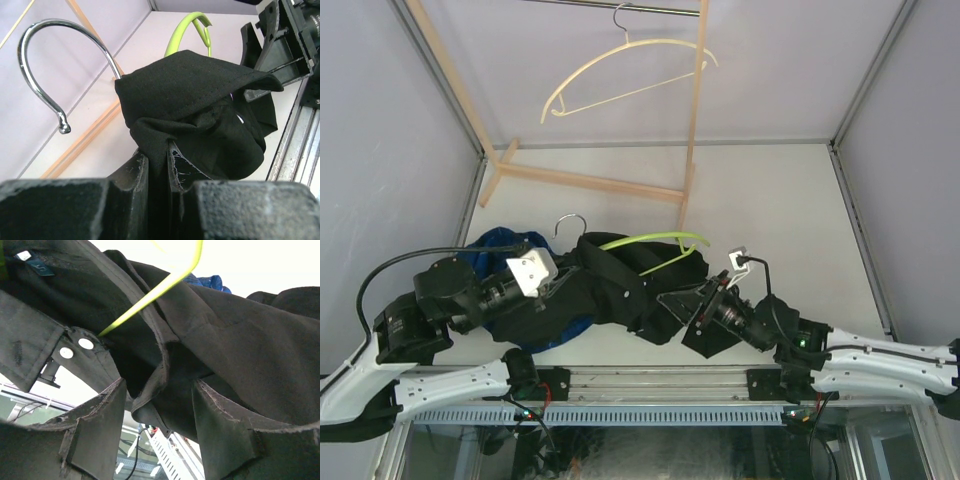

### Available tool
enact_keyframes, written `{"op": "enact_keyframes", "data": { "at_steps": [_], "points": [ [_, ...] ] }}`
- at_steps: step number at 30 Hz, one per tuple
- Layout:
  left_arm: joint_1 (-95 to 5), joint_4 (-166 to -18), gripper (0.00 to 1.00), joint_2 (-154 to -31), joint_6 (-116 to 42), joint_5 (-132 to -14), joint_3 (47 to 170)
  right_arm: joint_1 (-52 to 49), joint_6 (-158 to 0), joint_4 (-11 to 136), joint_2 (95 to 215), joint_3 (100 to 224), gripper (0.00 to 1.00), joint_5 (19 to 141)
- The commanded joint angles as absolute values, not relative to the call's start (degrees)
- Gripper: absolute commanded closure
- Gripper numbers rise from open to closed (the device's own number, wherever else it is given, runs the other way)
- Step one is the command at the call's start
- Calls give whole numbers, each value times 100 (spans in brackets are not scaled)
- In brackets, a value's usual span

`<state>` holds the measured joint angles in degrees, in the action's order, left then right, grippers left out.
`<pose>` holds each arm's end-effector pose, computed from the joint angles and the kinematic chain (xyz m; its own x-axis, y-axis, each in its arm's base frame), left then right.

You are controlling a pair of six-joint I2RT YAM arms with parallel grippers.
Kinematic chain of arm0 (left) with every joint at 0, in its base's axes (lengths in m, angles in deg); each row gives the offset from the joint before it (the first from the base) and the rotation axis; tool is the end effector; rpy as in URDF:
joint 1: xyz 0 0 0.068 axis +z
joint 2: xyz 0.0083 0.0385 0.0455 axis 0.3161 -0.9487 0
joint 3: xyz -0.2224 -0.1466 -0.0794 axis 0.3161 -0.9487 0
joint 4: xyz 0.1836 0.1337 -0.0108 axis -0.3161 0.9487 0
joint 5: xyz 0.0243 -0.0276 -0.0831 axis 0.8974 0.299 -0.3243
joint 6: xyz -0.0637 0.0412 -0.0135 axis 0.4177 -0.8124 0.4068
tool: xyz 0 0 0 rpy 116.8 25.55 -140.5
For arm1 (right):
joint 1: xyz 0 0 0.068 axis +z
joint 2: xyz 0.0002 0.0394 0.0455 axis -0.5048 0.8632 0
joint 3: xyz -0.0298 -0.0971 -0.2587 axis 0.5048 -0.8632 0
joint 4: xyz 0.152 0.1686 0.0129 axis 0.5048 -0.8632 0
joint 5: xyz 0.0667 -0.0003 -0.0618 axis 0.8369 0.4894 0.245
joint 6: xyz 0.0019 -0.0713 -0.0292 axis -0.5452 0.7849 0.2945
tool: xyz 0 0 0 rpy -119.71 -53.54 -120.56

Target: Place the shirt on the hanger

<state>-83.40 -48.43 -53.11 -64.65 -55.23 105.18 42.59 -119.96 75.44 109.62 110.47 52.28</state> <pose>0.0439 -0.0687 0.4155 0.1638 0.2798 -0.9460 0.8125 0.5055 0.2902 0.0665 0.1398 0.2881 -0.5889 0.4524 -0.6697 -0.5374 0.3997 0.7426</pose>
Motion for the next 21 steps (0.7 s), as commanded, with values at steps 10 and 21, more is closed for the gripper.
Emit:
{"op": "enact_keyframes", "data": {
  "at_steps": [10, 21],
  "points": [
    [-8352, -5708, 100, -5293, -6515, -5477, 10638, 4395, -12594, 8956, 11928, 11159, 60, 4734],
    [-8351, -5759, 100, -5089, -6431, -5557, 10550, 4289, -12309, 8204, 11563, 11196, 100, 4003]
  ]
}}
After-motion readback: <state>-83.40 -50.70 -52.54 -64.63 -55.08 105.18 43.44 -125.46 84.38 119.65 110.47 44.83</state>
